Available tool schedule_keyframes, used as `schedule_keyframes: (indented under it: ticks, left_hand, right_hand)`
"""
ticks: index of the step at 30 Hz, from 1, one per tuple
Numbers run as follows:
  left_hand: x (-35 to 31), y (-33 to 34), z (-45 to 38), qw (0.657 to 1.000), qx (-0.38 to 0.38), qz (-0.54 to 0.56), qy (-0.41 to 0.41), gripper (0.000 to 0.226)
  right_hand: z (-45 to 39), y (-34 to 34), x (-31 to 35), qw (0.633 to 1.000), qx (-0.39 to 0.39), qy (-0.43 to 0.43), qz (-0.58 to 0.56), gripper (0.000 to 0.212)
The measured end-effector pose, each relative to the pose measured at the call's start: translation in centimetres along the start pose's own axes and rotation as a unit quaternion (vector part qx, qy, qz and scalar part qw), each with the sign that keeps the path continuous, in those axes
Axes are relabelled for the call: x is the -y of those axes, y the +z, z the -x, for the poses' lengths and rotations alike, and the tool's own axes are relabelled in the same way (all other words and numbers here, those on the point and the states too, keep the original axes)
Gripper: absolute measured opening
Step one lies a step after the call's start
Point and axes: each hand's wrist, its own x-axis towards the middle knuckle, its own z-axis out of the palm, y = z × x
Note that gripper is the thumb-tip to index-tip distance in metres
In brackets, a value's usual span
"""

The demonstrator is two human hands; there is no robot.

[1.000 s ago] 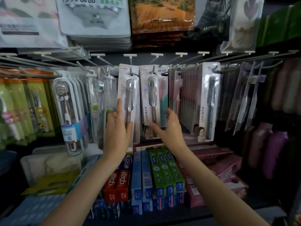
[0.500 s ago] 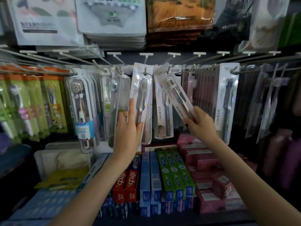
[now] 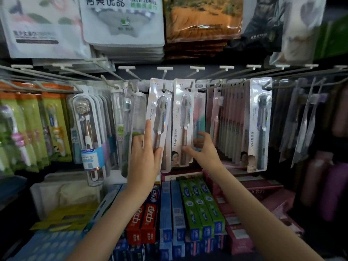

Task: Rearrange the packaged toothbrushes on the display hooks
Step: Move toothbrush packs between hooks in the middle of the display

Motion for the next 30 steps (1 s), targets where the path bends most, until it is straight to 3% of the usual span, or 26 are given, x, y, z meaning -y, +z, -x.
schedule_keyframes:
  ticks: [5, 8, 13, 18, 20, 22, 23, 25, 27, 30]
  left_hand:
    - [0.0, -0.9, 0.2, 1.000, 0.007, -0.027, 0.004, 0.079]
    - [-0.2, -1.3, 0.4, 0.999, -0.005, -0.036, -0.016, 0.077]
    - [-2.1, -1.9, 2.0, 0.998, -0.058, 0.024, 0.002, 0.037]
    - [-4.0, -2.8, -1.7, 0.971, 0.126, 0.136, -0.154, 0.064]
    - [-3.8, -3.5, -3.0, 0.933, 0.168, 0.222, -0.229, 0.055]
    - [-3.2, -4.3, -3.6, 0.916, 0.175, 0.259, -0.251, 0.034]
    - [-2.7, -4.6, -3.8, 0.919, 0.170, 0.253, -0.249, 0.024]
    - [-2.0, -5.0, -4.1, 0.924, 0.152, 0.248, -0.247, 0.015]
    - [-1.5, -5.0, -4.4, 0.927, 0.147, 0.246, -0.243, 0.016]
    - [-1.3, -5.0, -4.7, 0.929, 0.149, 0.240, -0.238, 0.013]
  right_hand:
    - [0.4, 0.5, -0.2, 0.999, -0.047, -0.011, 0.008, 0.041]
    - [1.8, -1.7, 0.2, 0.999, -0.032, -0.040, -0.006, 0.038]
    - [4.9, -2.8, 2.3, 0.991, 0.055, -0.052, -0.107, 0.044]
    - [5.5, 1.1, 3.3, 0.988, 0.058, -0.089, -0.116, 0.053]
    - [5.3, 1.4, 3.0, 0.988, 0.062, -0.106, -0.099, 0.058]
    - [4.9, 0.9, 2.5, 0.985, 0.086, -0.127, -0.073, 0.045]
    - [4.5, 0.5, 2.1, 0.986, 0.081, -0.133, -0.066, 0.037]
    - [3.0, -0.1, 1.2, 0.992, -0.009, -0.105, -0.067, 0.030]
    - [1.0, 0.1, 0.6, 0.995, -0.085, -0.052, -0.029, 0.042]
    - [-1.3, 1.6, 0.3, 0.998, -0.058, -0.010, 0.032, 0.059]
